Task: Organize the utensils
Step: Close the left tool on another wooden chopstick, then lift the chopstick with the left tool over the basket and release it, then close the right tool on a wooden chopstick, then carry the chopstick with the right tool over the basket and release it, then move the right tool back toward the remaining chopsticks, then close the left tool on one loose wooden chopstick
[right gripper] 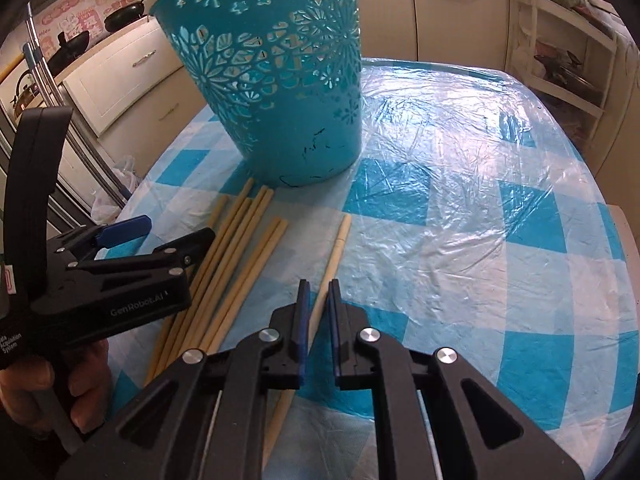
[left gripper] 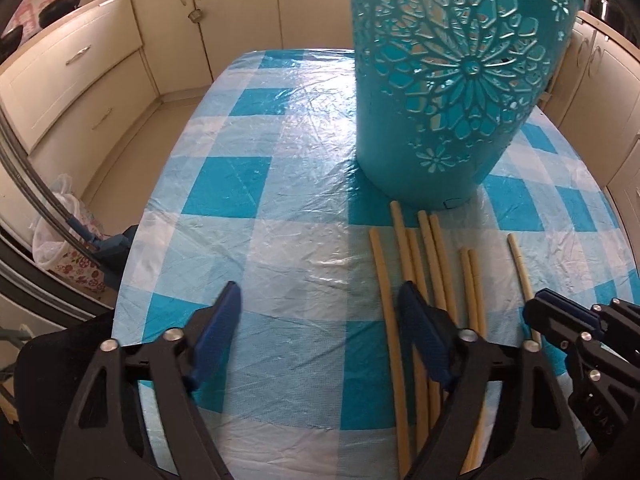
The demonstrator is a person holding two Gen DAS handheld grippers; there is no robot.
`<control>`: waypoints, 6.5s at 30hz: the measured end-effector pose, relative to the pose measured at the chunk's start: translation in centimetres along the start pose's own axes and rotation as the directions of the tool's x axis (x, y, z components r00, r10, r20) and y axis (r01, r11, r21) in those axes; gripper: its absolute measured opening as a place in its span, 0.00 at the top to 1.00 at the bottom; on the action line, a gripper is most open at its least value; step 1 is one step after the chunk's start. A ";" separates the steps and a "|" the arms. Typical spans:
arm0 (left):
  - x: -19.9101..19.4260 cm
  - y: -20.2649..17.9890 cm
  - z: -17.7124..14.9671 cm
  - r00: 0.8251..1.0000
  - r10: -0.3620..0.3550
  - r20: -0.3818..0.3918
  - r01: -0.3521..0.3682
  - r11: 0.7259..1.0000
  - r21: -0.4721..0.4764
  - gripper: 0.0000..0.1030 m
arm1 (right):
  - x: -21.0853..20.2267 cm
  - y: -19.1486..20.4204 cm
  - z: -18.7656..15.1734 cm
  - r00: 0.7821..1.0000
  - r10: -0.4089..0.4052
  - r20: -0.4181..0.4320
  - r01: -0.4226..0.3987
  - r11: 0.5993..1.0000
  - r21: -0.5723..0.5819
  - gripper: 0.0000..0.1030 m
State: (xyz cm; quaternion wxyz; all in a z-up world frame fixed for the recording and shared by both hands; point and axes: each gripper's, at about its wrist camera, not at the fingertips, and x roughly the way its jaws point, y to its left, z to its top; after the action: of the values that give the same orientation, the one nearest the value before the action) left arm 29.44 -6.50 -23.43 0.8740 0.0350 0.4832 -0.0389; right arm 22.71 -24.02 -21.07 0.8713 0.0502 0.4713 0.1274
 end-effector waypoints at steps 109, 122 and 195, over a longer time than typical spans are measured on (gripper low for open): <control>-3.2 8.5 -0.2 0.965 0.014 0.263 0.040 0.979 -0.199 0.24 | -12.4 0.1 18.0 0.650 0.060 0.758 -0.209 0.972 0.102 0.94; -2.9 9.2 -0.2 0.966 -0.007 0.259 0.065 0.975 -0.215 0.22 | -7.5 0.4 16.1 0.773 0.043 0.633 -0.111 0.991 0.069 0.89; 0.8 -1.1 1.8 1.000 -0.021 0.023 0.019 0.997 0.071 0.42 | 0.1 -1.6 -0.4 0.998 -0.036 0.059 0.031 0.996 0.081 0.91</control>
State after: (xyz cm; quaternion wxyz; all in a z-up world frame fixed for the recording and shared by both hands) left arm 31.28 -7.76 -23.20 0.8775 0.0608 0.4712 -0.0653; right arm 22.71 -25.56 -21.73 0.8845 0.0810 0.4501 0.0921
